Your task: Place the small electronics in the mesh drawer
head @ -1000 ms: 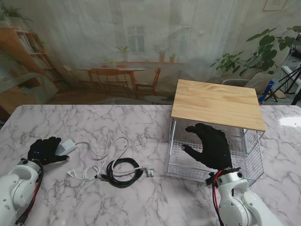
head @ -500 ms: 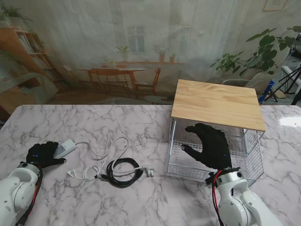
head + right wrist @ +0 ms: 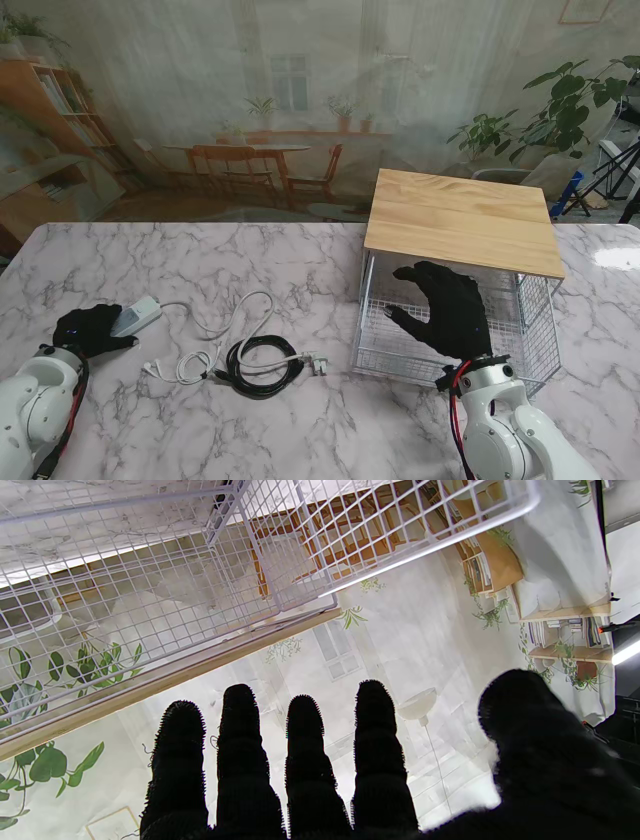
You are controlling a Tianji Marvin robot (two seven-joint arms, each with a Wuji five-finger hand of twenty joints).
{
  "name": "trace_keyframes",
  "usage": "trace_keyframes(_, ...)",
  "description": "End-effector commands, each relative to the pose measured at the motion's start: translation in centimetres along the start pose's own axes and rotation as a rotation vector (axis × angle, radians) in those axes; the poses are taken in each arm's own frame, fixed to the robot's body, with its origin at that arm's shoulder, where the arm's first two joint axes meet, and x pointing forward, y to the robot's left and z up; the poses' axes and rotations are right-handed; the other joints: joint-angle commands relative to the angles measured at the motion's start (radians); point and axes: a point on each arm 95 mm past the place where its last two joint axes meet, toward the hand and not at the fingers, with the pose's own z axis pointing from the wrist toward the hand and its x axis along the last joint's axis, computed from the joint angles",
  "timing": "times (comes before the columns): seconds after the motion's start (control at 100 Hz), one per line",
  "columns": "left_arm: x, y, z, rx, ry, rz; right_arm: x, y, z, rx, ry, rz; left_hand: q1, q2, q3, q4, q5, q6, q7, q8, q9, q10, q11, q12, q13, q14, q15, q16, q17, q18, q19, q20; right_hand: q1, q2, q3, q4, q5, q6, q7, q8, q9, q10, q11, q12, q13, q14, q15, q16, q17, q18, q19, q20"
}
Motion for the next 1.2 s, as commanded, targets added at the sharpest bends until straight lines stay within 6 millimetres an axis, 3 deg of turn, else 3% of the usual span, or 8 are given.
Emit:
trace_keyframes(0.0,-0.1,1.3,-0.4,-0.051,-0.008,-0.005,0.0,-0.2,-0.1,0.001,-0.008,0.000,0.063,-0.032,0.006,0.006,0.033,0.002,0.023,-0.010,0.046,0.008,0.024,0.016,0.043,0.027,0.035,0.012,0.038,-0.017,0.050,0.022,0.014,0.033,-0.016,0.022,0.000,0.020,-0.014,0.012,0.000,-0.004,0.016,0.006,-0.020,0.007,-0.070,-0.008,-0.022,0.016,-0.020,0.012)
trace_keyframes(0.43,0.2,2.3,0.1,-0.082,-0.016,-0.036,-0.1,-0.1,-0.1,-0.006,-0.012,0.002,0.249,-0.014,0.109,0.030,0.038,-0.049,0.199,0.051,0.139,-0.062,0.119,0.063,0.155,-0.030,0.095,0.038,0.136,-0.040,0.134,0.013,0.019,0.037,-0.015,0.023,0.002,0.019,-0.010,0.015,0.005,-0.005,0.025,0.009,-0.015,0.008,-0.069,-0.008,-0.024,0.018,-0.023,0.015)
trace_keyframes(0.51,0.2,2.5,0.2,-0.073,-0.023,-0.047,0.0,-0.1,-0.1,-0.006,-0.013,0.004,0.349,-0.034,0.095,0.056,0.036,-0.088,0.275,0.130,0.213,-0.082,0.074,0.259,0.192,-0.042,0.123,0.055,0.167,-0.044,0.171,0.018,0.020,0.038,-0.014,0.023,0.002,0.018,-0.010,0.015,0.006,-0.005,0.027,0.010,-0.014,0.006,-0.069,-0.008,-0.024,0.017,-0.024,0.016)
trace_keyframes(0.61,0.1,2.6,0.3,-0.060,-0.029,-0.059,0.0,-0.2,-0.1,-0.008,-0.015,0.006,0.412,-0.046,0.098,0.075,0.047,-0.115,0.349,0.124,0.292,-0.098,0.009,0.332,0.223,-0.047,0.145,0.067,0.192,-0.042,0.196,0.028,0.021,0.039,-0.014,0.023,0.002,0.019,-0.008,0.016,0.006,-0.004,0.028,0.011,-0.013,0.006,-0.068,-0.007,-0.022,0.016,-0.023,0.017)
trace_keyframes(0.77,-0.2,1.9,0.3,-0.021,-0.023,-0.063,0.0,-0.2,0.0,-0.009,-0.018,0.013,0.423,-0.052,0.131,0.071,0.061,-0.149,0.434,0.113,0.371,-0.120,-0.061,0.397,0.257,-0.050,0.170,0.083,0.219,-0.041,0.230,0.041,0.022,0.039,-0.012,0.023,0.002,0.022,-0.006,0.018,0.006,-0.003,0.032,0.012,-0.013,0.009,-0.068,-0.007,-0.016,0.013,-0.017,0.020)
trace_keyframes(0.92,-0.6,0.5,0.3,0.020,-0.010,-0.050,0.0,-0.1,0.0,-0.013,-0.019,0.016,0.419,-0.055,0.132,0.073,0.071,-0.175,0.463,0.125,0.389,-0.131,-0.063,0.403,0.267,-0.048,0.180,0.089,0.228,-0.043,0.241,0.046,0.022,0.040,-0.011,0.023,0.001,0.023,-0.005,0.018,0.004,-0.002,0.034,0.013,-0.013,0.009,-0.069,-0.007,-0.013,0.011,-0.011,0.023)
trace_keyframes(0.98,-0.8,-0.2,0.4,0.038,-0.004,-0.048,0.0,-0.1,-0.1,-0.015,-0.019,0.017,0.421,-0.055,0.134,0.073,0.076,-0.184,0.471,0.127,0.386,-0.108,-0.062,0.403,0.270,-0.046,0.182,0.090,0.230,-0.042,0.244,0.048,0.022,0.040,-0.011,0.023,0.002,0.023,-0.004,0.018,0.006,-0.002,0.036,0.014,-0.013,0.009,-0.068,-0.007,-0.013,0.010,-0.009,0.023)
trace_keyframes(1.19,-1.2,-3.1,0.5,0.110,0.035,-0.038,0.0,0.2,-0.2,-0.025,-0.018,0.021,0.424,-0.056,0.136,0.072,0.094,-0.230,0.521,0.139,0.401,-0.137,-0.066,0.406,0.271,-0.042,0.183,0.093,0.229,-0.041,0.246,0.050,0.022,0.040,-0.010,0.023,0.002,0.025,-0.003,0.018,0.005,-0.001,0.038,0.014,-0.012,0.010,-0.068,-0.006,-0.008,0.009,-0.002,0.026)
